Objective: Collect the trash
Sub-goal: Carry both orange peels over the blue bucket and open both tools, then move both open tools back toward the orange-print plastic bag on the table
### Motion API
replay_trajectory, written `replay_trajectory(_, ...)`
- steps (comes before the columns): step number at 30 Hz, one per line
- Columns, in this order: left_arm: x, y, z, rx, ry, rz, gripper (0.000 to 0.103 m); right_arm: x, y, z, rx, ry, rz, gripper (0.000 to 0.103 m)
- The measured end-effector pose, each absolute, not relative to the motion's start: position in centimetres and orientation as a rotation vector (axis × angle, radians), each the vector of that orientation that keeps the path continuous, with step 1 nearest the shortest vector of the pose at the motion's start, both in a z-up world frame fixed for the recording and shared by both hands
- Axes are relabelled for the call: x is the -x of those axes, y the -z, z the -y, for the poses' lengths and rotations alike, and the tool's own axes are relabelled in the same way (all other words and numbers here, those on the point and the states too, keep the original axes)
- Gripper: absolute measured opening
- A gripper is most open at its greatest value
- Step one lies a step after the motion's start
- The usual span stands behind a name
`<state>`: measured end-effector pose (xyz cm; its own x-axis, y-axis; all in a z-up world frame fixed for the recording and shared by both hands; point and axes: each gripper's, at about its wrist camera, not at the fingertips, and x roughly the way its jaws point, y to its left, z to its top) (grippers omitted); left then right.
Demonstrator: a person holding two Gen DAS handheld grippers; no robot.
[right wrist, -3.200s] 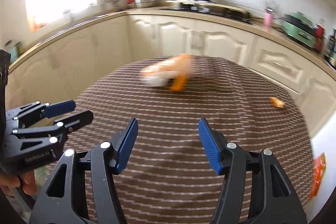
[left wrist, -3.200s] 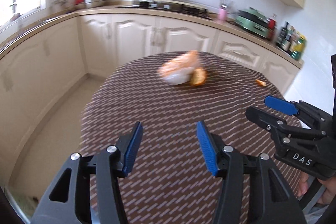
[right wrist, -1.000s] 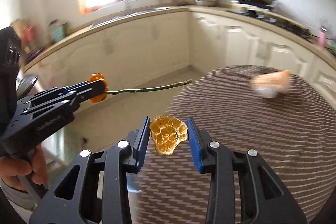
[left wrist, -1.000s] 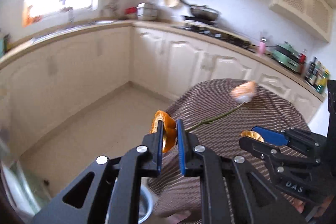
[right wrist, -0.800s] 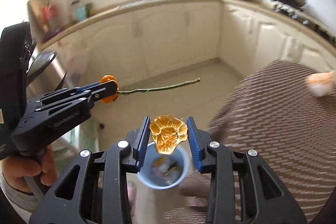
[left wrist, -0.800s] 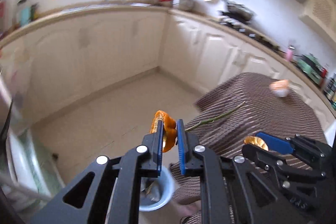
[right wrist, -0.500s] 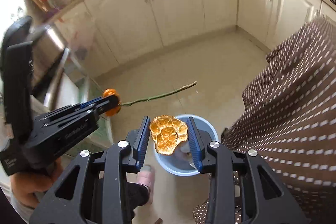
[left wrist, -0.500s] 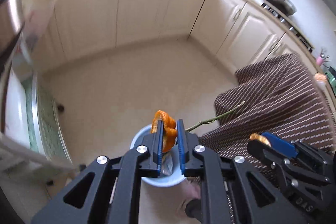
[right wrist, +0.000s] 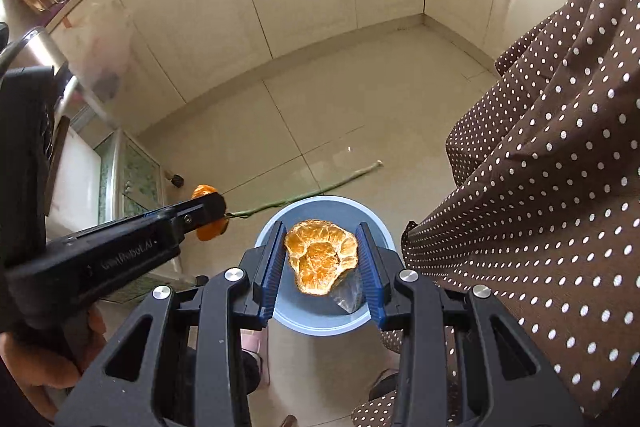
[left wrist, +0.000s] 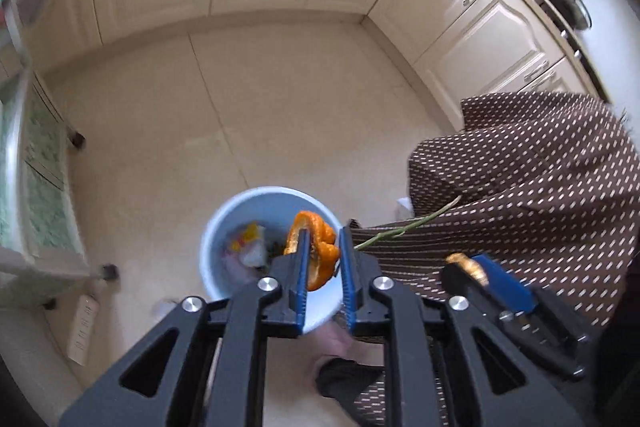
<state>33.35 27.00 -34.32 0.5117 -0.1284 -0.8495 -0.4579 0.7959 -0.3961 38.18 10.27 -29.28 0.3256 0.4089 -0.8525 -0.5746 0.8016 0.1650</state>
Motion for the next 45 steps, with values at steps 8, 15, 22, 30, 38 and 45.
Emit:
replay_trajectory(8,-33.4,34.3,-26.2,0.654,-0.194,-1.044,0.034,-38.5,30.0,-10.5,0.177,-0.649,-1.081,0.034)
replay_trajectory(15,-32.3,33.7,-26.9,0.652,-0.213,-1.035,0.034,-38.3,29.7,-11.0,0.182,-0.660,-1.069,0.034)
replay_trajectory(22,-31.4,32.0,-27.8,0.646,-0.238,-1.005,0.034,-38.5,28.1,-11.3,0.168,-0.666,-1.036,0.036)
replay_trajectory(30,-30.3,29.5,-27.5,0.624,-0.244,-0.974,0.038,-38.3,24.9,-11.0,0.143,-0.669,-0.963,0.044)
replay_trajectory(38,-29.8,24.3,-24.8,0.544,-0.200,-0.917,0.039,-37.0,19.7,-7.9,0.134,-0.651,-0.856,0.047)
replay_trajectory(45,-30.9,17.4,-18.9,0.415,-0.092,-0.829,0.041,-36.4,12.9,-0.9,0.065,-0.614,-0.730,0.052)
